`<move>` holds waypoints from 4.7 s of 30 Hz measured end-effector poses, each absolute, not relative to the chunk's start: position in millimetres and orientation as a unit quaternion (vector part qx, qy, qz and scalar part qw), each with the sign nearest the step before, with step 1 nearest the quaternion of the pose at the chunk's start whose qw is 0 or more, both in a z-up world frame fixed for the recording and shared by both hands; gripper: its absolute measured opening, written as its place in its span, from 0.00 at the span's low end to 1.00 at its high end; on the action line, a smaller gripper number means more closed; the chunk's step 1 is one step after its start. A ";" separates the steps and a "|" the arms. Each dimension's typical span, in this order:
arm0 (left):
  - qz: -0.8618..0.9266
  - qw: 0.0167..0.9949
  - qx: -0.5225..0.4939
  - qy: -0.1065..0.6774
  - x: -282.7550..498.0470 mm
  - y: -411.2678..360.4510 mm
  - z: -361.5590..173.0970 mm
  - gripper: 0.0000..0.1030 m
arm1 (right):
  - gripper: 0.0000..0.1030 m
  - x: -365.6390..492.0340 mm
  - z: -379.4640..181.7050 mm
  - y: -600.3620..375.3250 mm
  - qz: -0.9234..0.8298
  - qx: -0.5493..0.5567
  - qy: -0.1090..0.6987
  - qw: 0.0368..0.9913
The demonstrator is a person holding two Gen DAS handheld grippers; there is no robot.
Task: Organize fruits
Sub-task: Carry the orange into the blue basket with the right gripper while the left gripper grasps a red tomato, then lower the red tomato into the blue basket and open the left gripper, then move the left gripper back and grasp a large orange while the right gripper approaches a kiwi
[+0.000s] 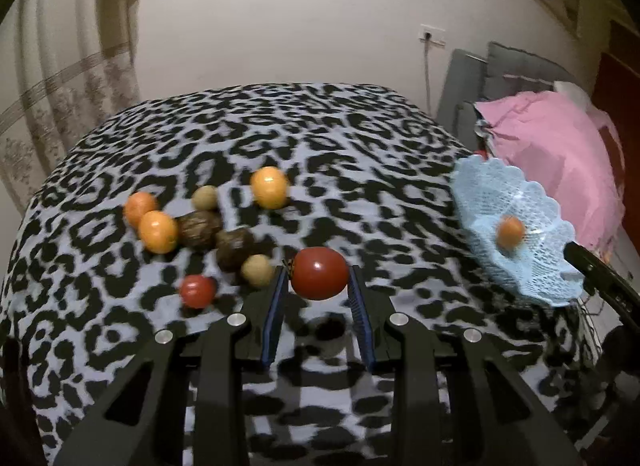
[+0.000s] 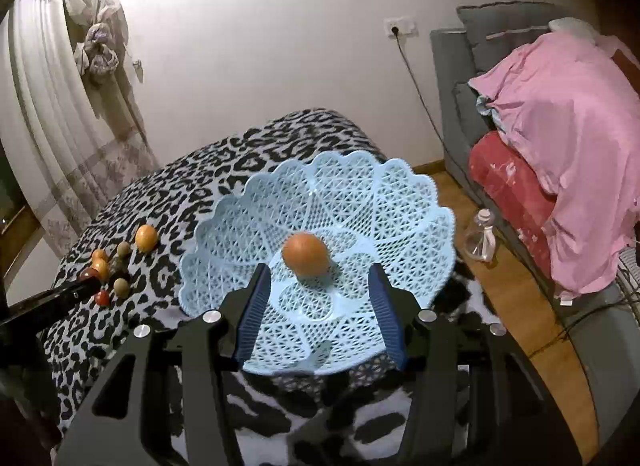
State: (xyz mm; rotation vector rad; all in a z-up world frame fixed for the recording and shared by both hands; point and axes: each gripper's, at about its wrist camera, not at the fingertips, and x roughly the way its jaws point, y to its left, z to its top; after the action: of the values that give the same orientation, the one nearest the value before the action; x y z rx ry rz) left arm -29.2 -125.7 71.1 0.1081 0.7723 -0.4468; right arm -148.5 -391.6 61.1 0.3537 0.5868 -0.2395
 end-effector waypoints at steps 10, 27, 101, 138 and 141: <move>-0.282 0.884 0.074 0.365 -43.1 -186.3 81.5 0.30 | 0.63 -162.1 54.2 -402.9 -0.176 0.186 0.234 0.938; -0.358 0.849 0.101 0.375 -52.7 -269.4 68.7 0.31 | 0.65 -170.7 46.8 -415.5 -0.190 0.224 0.219 0.930; -0.079 0.917 -0.044 0.388 44.1 -33.3 50.2 0.85 | 0.92 -136.9 75.0 -325.7 -0.077 0.171 0.250 0.950; -0.110 0.904 -0.131 0.391 74.7 8.3 24.5 0.39 | 0.92 -80.5 58.1 -221.4 0.020 0.056 0.324 0.944; -0.108 0.911 -0.134 0.375 67.4 12.9 30.6 0.39 | 0.92 -71.2 59.0 -215.6 0.028 0.057 0.328 0.943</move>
State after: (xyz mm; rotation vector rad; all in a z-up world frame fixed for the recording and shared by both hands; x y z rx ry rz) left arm 67.4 12.9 30.6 -0.2761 0.7736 -0.2233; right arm -71.2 -215.6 59.0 0.1162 0.6679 0.0579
